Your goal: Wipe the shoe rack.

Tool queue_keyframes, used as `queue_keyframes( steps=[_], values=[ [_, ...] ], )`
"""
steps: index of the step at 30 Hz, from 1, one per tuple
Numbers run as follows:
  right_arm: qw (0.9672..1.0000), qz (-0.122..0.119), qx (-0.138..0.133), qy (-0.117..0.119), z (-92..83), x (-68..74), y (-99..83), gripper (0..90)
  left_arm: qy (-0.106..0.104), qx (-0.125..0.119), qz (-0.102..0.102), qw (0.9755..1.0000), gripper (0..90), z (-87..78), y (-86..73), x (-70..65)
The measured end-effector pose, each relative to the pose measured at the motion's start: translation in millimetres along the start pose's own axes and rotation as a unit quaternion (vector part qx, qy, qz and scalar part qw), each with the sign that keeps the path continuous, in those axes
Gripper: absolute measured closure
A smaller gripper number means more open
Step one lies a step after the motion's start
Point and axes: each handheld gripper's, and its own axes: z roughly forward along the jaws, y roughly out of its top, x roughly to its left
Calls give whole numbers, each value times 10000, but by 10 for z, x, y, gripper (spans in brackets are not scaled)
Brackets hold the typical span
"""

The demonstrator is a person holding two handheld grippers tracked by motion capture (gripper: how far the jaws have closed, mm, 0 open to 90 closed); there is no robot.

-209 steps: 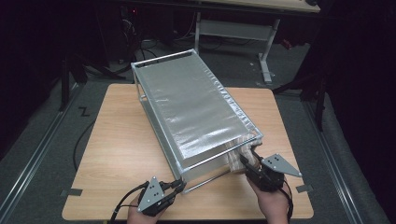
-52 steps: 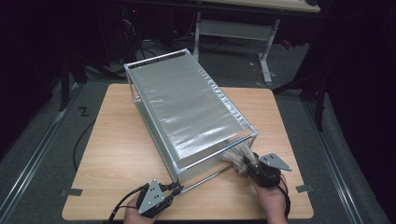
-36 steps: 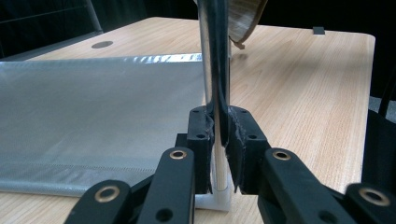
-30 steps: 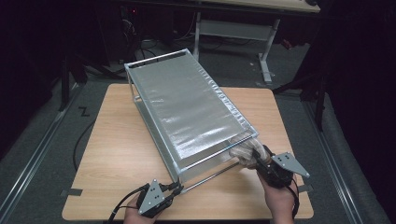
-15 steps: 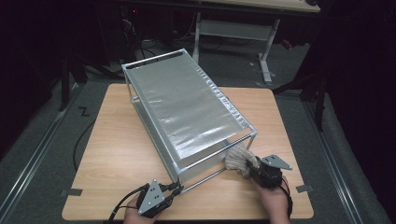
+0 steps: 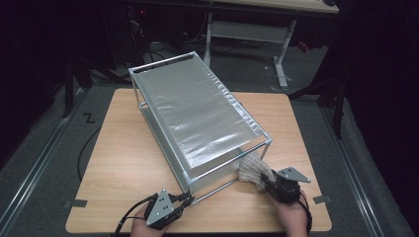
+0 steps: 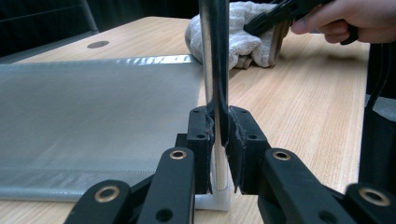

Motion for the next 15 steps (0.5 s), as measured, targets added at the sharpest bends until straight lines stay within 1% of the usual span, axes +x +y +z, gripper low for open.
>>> queue_keyframes(
  steps=[3, 5, 7, 8, 9, 10, 11, 12, 14, 15],
  values=[
    [9999, -19, -44, -120, -134, -15, -58, 626, -22, 7, 37, 10000, 794, 20, 11, 2],
    [9997, -19, -70, -252, -233, -63, -101, 627, -55, 10, 48, 10000, 794, 33, 17, 3],
    [9989, 46, -119, -459, -351, -146, -152, 627, -62, 25, 62, 10000, 794, 41, 25, 2],
    [9977, 55, -147, -663, -416, -202, -181, 628, -64, 31, 73, 9999, 794, 43, 28, 2],
    [9969, 104, -166, -765, -454, -234, -194, 629, -57, 67, 125, 9999, 793, 39, 34, 8],
    [9954, 185, -237, -909, -513, -292, -208, 630, -55, 68, 127, 9999, 793, 38, 34, 8],
    [9943, 252, -283, -996, -544, -322, -211, 630, -44, 71, 119, 9999, 793, 35, 33, 7],
    [9925, 323, -369, -1118, -580, -365, -206, 630, -32, 76, 114, 9999, 792, 31, 33, 5],
    [9901, 384, -500, -1251, -607, -408, -182, 631, 36, 84, 99, 9999, 791, 7, 25, 3],
    [9896, 409, -568, -1255, -606, -420, -166, 631, 72, 91, 91, 9999, 791, -11, 19, 6]
  ],
)
